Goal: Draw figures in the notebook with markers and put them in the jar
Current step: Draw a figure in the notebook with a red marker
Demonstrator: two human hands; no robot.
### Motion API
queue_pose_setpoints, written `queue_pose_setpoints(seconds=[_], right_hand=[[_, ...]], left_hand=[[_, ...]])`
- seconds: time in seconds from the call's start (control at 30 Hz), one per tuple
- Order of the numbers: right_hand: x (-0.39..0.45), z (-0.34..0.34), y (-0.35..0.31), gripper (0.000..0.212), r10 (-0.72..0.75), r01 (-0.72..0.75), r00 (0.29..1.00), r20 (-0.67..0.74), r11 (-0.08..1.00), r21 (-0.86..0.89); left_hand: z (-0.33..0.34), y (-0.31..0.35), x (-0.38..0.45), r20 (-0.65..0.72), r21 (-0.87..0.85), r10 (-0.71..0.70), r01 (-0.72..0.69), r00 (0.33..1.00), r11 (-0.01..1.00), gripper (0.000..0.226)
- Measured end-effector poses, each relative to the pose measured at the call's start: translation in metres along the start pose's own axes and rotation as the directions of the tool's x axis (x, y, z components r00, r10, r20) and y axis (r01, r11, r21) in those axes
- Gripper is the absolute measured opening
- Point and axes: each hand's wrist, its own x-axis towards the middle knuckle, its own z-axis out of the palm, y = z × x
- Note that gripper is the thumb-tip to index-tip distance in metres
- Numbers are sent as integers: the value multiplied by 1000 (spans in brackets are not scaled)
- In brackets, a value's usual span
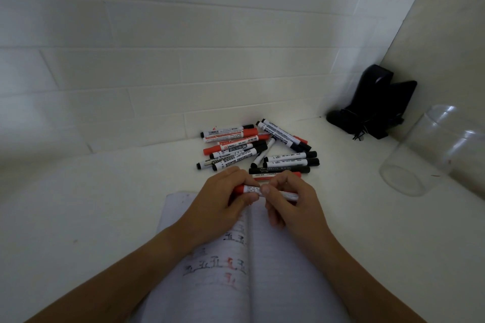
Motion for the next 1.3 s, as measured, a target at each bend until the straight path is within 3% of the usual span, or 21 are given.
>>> queue_pose_setpoints(seconds=[0.23, 0.33, 0.47, 0.6, 0.67, 0.8, 0.9, 1.03, 1.17, 1.3], right_hand=[[-2, -1, -3, 22, 47, -49, 999, 21, 995, 83], [-1, -4, -4, 18, 44, -49, 995, 91, 997, 61], [4, -12, -5, 17, 108, -138, 979, 170, 975, 176], [4, -16, -4, 16, 140, -130, 990, -11, 941, 314], [4, -17, -2, 15, 161, -126, 984, -77, 931, 344], [2, -13, 3, 17, 120, -95, 982, -144, 982, 164], [1, -5, 3, 8, 48, -47, 992, -113, 999, 13], [2, 4, 8, 9, 10, -1, 999, 42, 978, -208], [0, -5, 9, 8, 50, -45, 998, 29, 985, -164], [-17, -23, 6, 3, 57, -53, 998, 14, 982, -183]], left_hand=[[3, 1, -3, 5, 0, 22, -22, 1000, 1000, 11], [0, -5, -5, 17, -5, 30, -30, 999, 1000, 8], [-5, -11, -3, 23, 5, 41, -42, 999, 999, 24], [-6, -21, -7, 124, 0, -63, 64, 990, 998, 65], [-6, -25, -10, 149, 6, -64, 64, 987, 998, 69], [-5, -25, -9, 156, 91, -15, 1, 988, 996, 45], [-2, -25, -9, 160, 213, 65, -98, 985, 972, 29], [-2, -20, -10, 164, 320, 124, -172, 979, 932, 29], [7, -11, -17, 176, 472, 59, -137, 983, 871, 43], [19, -3, -20, 111, 477, -25, -31, 994, 879, 47]])
